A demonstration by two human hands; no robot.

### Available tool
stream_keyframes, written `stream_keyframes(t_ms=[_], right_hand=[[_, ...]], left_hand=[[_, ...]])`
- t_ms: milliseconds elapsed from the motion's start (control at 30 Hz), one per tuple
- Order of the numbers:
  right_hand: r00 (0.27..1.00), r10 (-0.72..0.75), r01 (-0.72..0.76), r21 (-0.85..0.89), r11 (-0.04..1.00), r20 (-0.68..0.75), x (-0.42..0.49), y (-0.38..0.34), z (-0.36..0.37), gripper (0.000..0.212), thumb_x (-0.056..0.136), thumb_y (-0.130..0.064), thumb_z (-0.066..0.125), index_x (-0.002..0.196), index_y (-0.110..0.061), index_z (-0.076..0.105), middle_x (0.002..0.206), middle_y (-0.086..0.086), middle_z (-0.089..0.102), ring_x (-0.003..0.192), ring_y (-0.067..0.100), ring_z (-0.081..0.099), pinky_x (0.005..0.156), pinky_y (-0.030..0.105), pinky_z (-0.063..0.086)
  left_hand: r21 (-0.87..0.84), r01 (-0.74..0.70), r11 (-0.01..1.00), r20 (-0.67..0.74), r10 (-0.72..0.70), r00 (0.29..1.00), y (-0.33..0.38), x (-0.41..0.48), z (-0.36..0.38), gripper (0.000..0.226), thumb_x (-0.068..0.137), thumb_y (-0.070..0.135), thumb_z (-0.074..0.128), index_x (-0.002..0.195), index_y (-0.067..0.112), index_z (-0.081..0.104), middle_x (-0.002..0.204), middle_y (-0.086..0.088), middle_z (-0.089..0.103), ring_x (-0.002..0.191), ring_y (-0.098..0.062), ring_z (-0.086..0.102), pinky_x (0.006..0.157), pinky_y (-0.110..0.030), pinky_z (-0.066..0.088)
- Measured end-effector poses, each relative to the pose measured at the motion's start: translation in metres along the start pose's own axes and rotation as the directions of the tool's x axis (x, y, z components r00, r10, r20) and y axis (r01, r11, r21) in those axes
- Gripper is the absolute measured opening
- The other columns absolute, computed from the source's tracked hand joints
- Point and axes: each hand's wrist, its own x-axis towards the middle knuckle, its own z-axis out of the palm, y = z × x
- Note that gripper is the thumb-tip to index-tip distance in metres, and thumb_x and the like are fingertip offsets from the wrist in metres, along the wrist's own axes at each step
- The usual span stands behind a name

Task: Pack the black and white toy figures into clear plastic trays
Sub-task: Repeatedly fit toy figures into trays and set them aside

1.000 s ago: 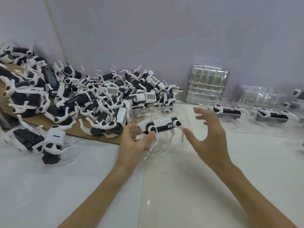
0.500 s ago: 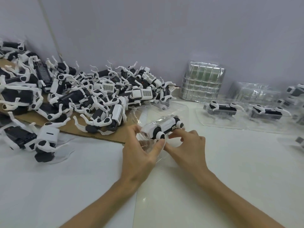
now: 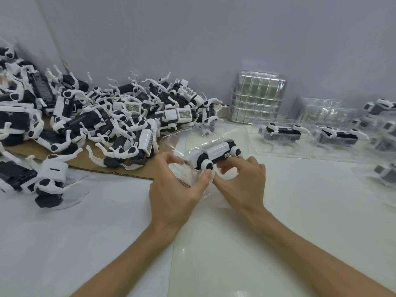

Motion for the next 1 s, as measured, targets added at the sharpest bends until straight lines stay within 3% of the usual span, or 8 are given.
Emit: stream_keyframes(t_ms=[167,300,467,567,667,767,867,1000], right_hand=[[0.997,-0.012,0.014,0.019,1.0,-0.079,-0.002,-0.002,0.001,0.025,0.066,-0.04,0.088,0.074,-0.028,0.068,0.067,-0.017,0.062,0.072,0.012,0.047,0.077,0.03,0.03],[0.996,0.065,-0.059,0.089,0.994,-0.06,0.0,-0.003,-0.001,0.022,0.068,-0.049,0.08,0.076,-0.032,0.069,0.071,-0.021,0.063,0.077,0.004,0.046,0.081,0.032,0.036],[0.979,0.153,-0.18,0.205,0.962,0.138,-0.003,-0.002,0.0,0.022,0.07,-0.051,0.069,0.09,-0.055,0.062,0.094,-0.029,0.066,0.092,0.011,0.047,0.089,0.035,0.044],[0.972,0.198,-0.219,0.182,0.959,0.129,-0.004,-0.001,0.0,0.044,0.055,-0.063,0.059,0.091,-0.041,0.072,0.094,-0.007,0.066,0.093,0.022,0.049,0.087,0.038,0.046],[0.983,0.177,-0.182,0.155,0.971,0.047,-0.003,0.0,-0.002,0.038,0.054,-0.061,0.059,0.08,-0.035,0.068,0.079,-0.017,0.058,0.084,0.02,0.05,0.084,0.042,0.047],[0.994,0.096,-0.09,0.133,0.987,-0.043,-0.002,-0.001,-0.004,0.028,0.059,-0.062,0.059,0.075,-0.039,0.061,0.073,-0.028,0.056,0.08,0.001,0.046,0.082,0.03,0.037],[0.995,0.025,-0.018,0.071,0.997,-0.099,0.0,-0.001,-0.003,0.024,0.065,-0.057,0.068,0.072,-0.036,0.06,0.07,-0.024,0.061,0.075,-0.002,0.047,0.078,0.027,0.029],[1.0,0.015,-0.015,0.012,1.0,0.0,0.003,0.006,-0.004,0.021,0.069,-0.055,0.074,0.078,-0.039,0.065,0.071,-0.022,0.065,0.078,-0.002,0.049,0.08,0.027,0.026]], left_hand=[[-0.041,0.016,0.999,-0.052,-0.018,0.998,-0.004,0.003,0.002,0.064,0.06,0.071,0.072,0.1,0.032,0.041,0.099,0.015,0.058,0.073,-0.017,0.058,0.068,-0.037,0.049],[-0.091,0.012,0.996,-0.003,-0.012,1.0,-0.003,0.001,0.001,0.06,0.061,0.069,0.077,0.099,0.043,0.038,0.103,0.02,0.057,0.067,-0.006,0.064,0.062,-0.029,0.051],[-0.086,-0.068,0.994,0.127,0.079,0.989,-0.005,-0.008,0.005,0.058,0.072,0.058,0.078,0.108,0.042,0.035,0.098,0.026,0.061,0.074,0.0,0.068,0.06,-0.028,0.056],[-0.096,-0.097,0.991,0.162,0.112,0.98,-0.007,-0.009,0.005,0.057,0.075,0.057,0.076,0.112,0.04,0.035,0.1,0.026,0.063,0.079,-0.001,0.069,0.065,-0.031,0.057],[-0.106,-0.117,0.988,0.18,0.135,0.974,-0.006,-0.01,0.005,0.058,0.076,0.057,0.075,0.112,0.035,0.037,0.101,0.027,0.063,0.078,-0.001,0.069,0.065,-0.031,0.056],[-0.062,-0.073,0.995,0.138,0.081,0.987,-0.002,-0.007,0.003,0.063,0.068,0.074,0.071,0.108,0.04,0.035,0.099,0.026,0.06,0.07,-0.001,0.066,0.059,-0.024,0.052],[-0.056,-0.015,0.998,0.088,0.02,0.996,0.001,-0.004,0.0,0.065,0.061,0.084,0.065,0.101,0.044,0.033,0.101,0.026,0.055,0.062,-0.001,0.064,0.056,-0.016,0.043],[-0.06,0.035,0.998,0.067,-0.031,0.997,-0.001,-0.001,0.001,0.062,0.061,0.081,0.068,0.101,0.046,0.035,0.105,0.032,0.054,0.071,-0.004,0.064,0.064,-0.026,0.048]])
